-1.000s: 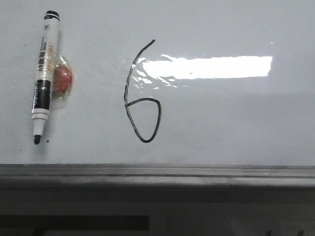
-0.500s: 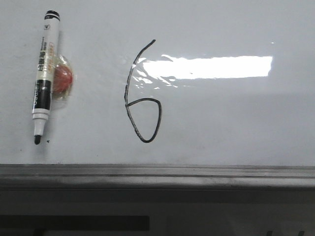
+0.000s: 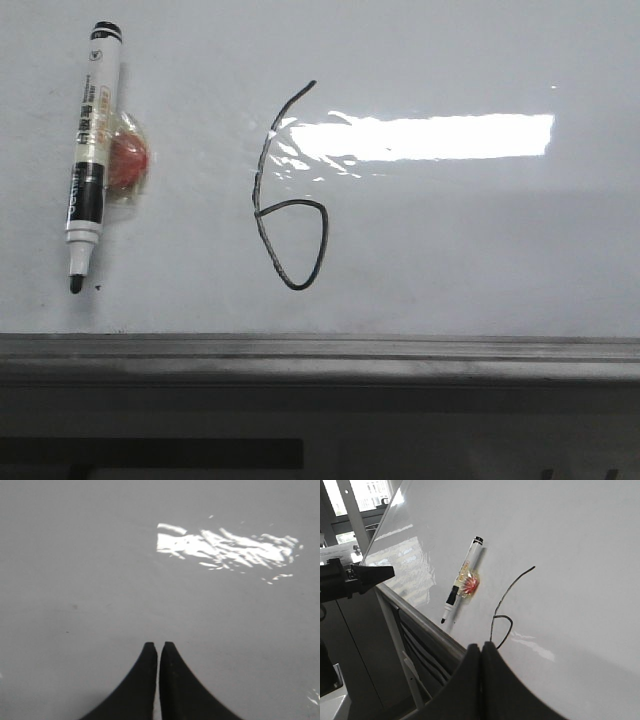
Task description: Write number 6 on whiteboard
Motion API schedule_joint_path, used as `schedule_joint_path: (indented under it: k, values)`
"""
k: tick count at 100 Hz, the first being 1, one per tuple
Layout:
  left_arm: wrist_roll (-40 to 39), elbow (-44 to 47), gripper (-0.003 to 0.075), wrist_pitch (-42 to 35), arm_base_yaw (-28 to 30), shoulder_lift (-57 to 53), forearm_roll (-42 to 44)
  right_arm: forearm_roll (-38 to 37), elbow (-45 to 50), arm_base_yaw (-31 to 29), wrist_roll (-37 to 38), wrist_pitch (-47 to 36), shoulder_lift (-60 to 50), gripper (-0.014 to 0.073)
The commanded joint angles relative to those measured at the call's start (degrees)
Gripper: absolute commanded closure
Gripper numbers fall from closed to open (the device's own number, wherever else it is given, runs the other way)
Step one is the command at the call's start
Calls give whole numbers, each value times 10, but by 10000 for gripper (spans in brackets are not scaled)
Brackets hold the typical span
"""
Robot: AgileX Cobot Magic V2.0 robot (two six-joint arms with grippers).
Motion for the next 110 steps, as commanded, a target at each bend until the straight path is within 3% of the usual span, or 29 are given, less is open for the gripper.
schedule_joint_path:
  k: [1, 24, 42, 110]
  values:
    - [5, 26, 739, -18, 27, -16, -9, -5, -16, -3, -3, -41, 3, 653]
    - [16, 25, 739, 80, 54, -16, -33, -5, -16, -3, -3, -41, 3, 653]
    - [70, 25, 739, 74, 54, -16, -36, -5, -16, -3, -3, -41, 3, 658]
    - [71, 25, 739, 77, 54, -16, -46, -5, -16, -3, -3, -41, 3, 657]
